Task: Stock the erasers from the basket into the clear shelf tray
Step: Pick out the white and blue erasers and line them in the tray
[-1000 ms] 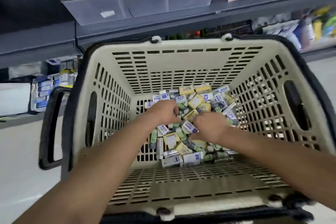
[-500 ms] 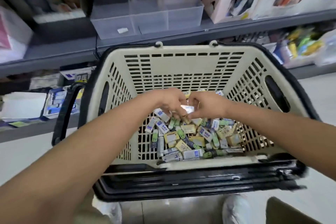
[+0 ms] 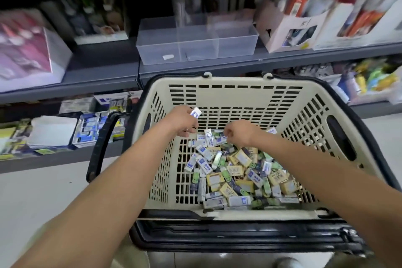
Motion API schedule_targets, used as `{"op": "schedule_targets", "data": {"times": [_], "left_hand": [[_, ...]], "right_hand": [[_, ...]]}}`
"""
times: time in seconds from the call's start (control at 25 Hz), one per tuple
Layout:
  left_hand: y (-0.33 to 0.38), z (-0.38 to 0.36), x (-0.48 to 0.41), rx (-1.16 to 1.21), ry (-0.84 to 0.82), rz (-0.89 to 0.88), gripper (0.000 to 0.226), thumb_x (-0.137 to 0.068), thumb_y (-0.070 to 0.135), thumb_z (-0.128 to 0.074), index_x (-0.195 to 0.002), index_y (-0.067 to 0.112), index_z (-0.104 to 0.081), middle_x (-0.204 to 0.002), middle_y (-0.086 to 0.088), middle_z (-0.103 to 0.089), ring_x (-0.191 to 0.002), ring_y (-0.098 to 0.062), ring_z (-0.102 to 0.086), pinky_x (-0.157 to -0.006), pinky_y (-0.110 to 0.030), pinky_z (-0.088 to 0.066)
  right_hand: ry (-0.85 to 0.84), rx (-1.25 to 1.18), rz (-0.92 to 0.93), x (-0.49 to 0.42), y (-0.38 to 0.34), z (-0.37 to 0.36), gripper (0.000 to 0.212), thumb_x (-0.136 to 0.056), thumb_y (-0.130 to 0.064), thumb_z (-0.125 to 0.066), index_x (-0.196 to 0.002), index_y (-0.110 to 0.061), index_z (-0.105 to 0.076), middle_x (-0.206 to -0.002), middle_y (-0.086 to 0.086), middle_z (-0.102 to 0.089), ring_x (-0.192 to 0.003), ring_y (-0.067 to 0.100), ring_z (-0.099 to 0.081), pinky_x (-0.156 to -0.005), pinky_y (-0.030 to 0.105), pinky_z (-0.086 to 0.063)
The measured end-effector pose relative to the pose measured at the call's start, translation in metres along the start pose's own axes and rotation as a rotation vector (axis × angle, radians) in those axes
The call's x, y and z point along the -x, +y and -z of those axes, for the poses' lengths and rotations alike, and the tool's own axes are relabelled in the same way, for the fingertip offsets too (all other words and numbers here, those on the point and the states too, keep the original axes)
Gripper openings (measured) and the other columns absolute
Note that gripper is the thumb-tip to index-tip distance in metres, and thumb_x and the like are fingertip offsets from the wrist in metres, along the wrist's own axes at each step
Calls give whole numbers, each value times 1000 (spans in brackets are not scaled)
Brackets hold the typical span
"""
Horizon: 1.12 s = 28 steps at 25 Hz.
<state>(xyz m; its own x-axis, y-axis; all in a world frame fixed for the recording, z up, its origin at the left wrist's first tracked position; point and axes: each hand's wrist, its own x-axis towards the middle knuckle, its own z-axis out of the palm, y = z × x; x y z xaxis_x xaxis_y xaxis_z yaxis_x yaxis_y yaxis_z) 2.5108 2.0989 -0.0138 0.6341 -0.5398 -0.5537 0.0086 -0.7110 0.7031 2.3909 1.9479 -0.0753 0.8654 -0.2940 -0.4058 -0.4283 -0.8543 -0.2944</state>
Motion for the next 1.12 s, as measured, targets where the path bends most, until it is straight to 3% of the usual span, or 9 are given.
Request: {"op": "schedule_targets", "data": {"times": [0.08, 0.24, 0.44, 0.6, 0.84, 1.12], "left_hand": [[0, -1, 0, 9, 21, -6, 35, -89, 2, -55, -122, 12, -51, -88, -2, -61, -71, -10, -60, -55, -21, -50], [-4, -5, 3, -31, 58, -39, 31, -88, 1, -56, -117, 12, -54, -99, -7, -63, -81, -16, -61, -54, -22, -47], [-19, 1, 4, -79, 141, 18, 20, -87, -3, -51, -102, 10, -54, -110, -18, -63, -100, -32, -63, -72, -37, -52], [-23, -3, 5, -116, 140, 9, 15, -86, 0, -51, -92, 14, -56, -104, -15, -63, -96, -29, -64, -73, -36, -53], [-16, -14, -5, -159, 53, -40, 27, -88, 4, -53, -114, 12, -53, -102, -11, -63, -92, -24, -64, -60, -28, -49], [-9, -30, -7, -320, 82, -166, 15, -86, 5, -49, -84, 19, -50, -78, -6, -58, -77, -26, -60, -64, -34, -46]], "right_hand": [[-25, 63, -15, -11, -3, -11, 32, -87, -17, -57, -119, -15, -57, -119, 5, -58, -102, 21, -56, -79, 30, -46], [-44, 76, -20, -18, 6, -34, 45, -89, -24, -58, -132, -14, -49, -132, 11, -42, -116, 28, -48, -97, 35, -41], [-90, 44, -34, -21, 7, -40, 37, -91, -23, -54, -126, -11, -51, -128, 13, -40, -114, 27, -47, -97, 35, -39], [-94, 23, -5, -14, 0, -37, 32, -91, -18, -52, -123, -14, -48, -129, 11, -44, -114, 27, -47, -94, 34, -41], [-85, -173, -26, 21, 4, -8, 29, -93, -23, -52, -121, -18, -46, -131, 8, -51, -111, 27, -55, -88, 37, -49], [75, -300, -124, 54, 29, 7, 28, -92, -20, -55, -119, -17, -50, -128, 5, -52, -107, 24, -58, -87, 33, -48]]}}
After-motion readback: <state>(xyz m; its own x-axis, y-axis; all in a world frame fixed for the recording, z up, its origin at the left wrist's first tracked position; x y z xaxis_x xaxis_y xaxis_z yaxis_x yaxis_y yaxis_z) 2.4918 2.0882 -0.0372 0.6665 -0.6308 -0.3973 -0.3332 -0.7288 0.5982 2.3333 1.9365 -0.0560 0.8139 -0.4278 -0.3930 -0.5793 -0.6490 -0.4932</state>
